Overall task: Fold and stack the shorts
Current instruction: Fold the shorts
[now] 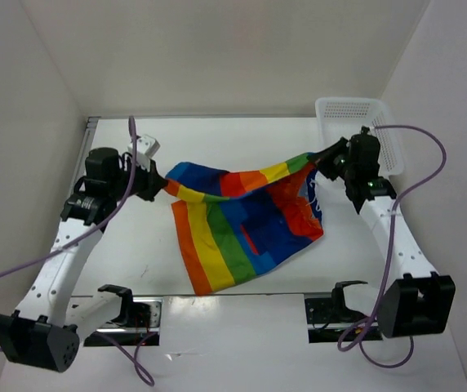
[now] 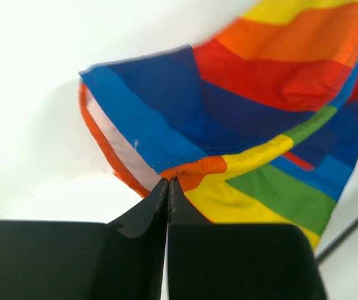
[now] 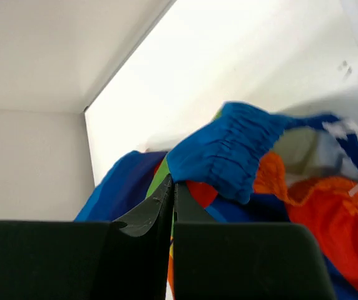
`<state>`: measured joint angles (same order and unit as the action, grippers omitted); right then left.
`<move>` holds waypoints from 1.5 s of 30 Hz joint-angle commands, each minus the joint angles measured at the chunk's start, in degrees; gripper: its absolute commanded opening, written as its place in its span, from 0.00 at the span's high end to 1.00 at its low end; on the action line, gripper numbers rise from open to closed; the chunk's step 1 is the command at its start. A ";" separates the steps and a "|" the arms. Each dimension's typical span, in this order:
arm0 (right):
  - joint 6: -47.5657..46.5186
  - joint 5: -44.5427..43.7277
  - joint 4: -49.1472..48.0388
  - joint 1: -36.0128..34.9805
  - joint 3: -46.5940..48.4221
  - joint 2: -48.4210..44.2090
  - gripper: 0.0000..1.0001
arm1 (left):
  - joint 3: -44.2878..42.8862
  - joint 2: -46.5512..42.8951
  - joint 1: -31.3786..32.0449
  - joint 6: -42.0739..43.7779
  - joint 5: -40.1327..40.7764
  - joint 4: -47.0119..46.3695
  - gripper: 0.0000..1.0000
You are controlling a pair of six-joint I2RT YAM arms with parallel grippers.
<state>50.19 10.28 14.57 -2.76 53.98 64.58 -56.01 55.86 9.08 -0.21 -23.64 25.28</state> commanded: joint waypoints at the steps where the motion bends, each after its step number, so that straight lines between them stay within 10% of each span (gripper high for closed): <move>1: -3.17 1.14 0.37 -0.40 8.14 5.98 0.99 | -8.20 4.69 -3.10 0.21 -1.76 -3.13 1.00; 16: -8.09 9.05 10.99 -2.15 64.99 52.47 0.99 | -40.64 34.92 -23.23 0.21 -14.50 -9.98 1.00; 24: -11.35 9.74 38.58 -6.82 125.26 82.33 1.00 | -47.81 38.29 -24.46 0.21 -17.84 -6.91 1.00; 45: -18.28 3.17 48.18 -4.79 125.76 77.55 0.99 | -15.28 19.55 -5.14 0.21 -16.36 -13.76 1.00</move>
<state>35.55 15.70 59.79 -8.05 177.12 147.46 -72.90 78.04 1.37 -0.38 -39.94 15.33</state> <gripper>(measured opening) 0.007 0.001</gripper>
